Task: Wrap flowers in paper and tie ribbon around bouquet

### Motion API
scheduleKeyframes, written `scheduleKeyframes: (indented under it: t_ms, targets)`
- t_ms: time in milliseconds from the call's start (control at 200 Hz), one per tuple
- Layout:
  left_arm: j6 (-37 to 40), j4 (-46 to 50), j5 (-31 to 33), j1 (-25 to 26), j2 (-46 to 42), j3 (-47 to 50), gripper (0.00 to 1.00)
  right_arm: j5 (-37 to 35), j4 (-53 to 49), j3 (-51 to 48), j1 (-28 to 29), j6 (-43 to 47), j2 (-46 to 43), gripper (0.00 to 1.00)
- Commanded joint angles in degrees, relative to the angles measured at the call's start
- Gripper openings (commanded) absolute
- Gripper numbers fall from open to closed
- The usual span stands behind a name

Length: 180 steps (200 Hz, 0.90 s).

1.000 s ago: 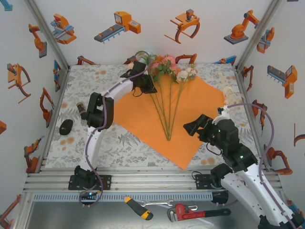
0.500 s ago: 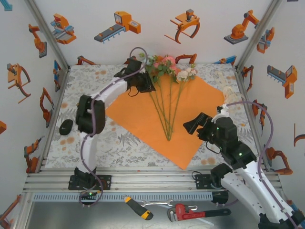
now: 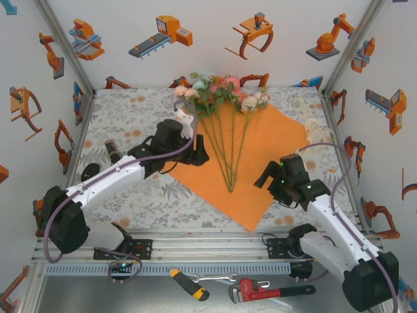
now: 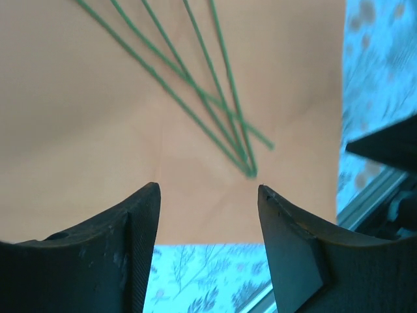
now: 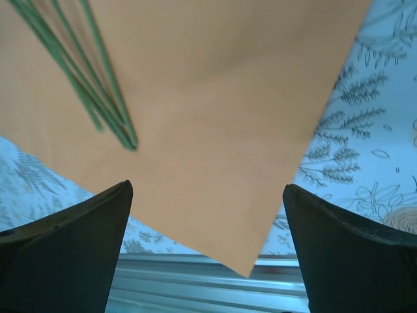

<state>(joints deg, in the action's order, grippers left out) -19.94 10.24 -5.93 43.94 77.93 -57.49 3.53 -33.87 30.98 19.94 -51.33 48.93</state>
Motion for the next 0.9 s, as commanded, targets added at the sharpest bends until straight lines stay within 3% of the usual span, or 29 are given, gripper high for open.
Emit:
scheduleKeyframes:
  t_ms: [0,220,350,436,716,896]
  targets:
    - [7.6,-0.2,1.6,2.1,-3.5,2.2,0.58,3.7,-0.4,-2.7,-0.3,-1.4,0.4,0.87]
    - [11.6,-3.0,2.3,5.4,-5.8,5.5,0.62,4.9,1.1,-7.8,-0.4,-2.9,-0.2,0.87]
    - [12.9,-6.7,0.7,5.8,-7.7,8.2,0.72,7.8,7.5,-11.4,-0.3,-4.0,0.1,0.86]
    - [14.8,-7.5,-0.1,6.0,-8.6,9.6,0.73,10.8,10.7,-12.4,-0.3,-5.8,-0.2,0.84]
    - [21.4,-7.7,-0.5,6.7,-15.7,14.8,0.79,16.9,18.8,-14.4,0.1,-20.6,-11.0,0.76]
    - [24.0,-7.5,-7.3,8.2,-16.1,16.5,0.85,19.2,23.4,-14.8,1.7,-24.3,-10.4,0.71]
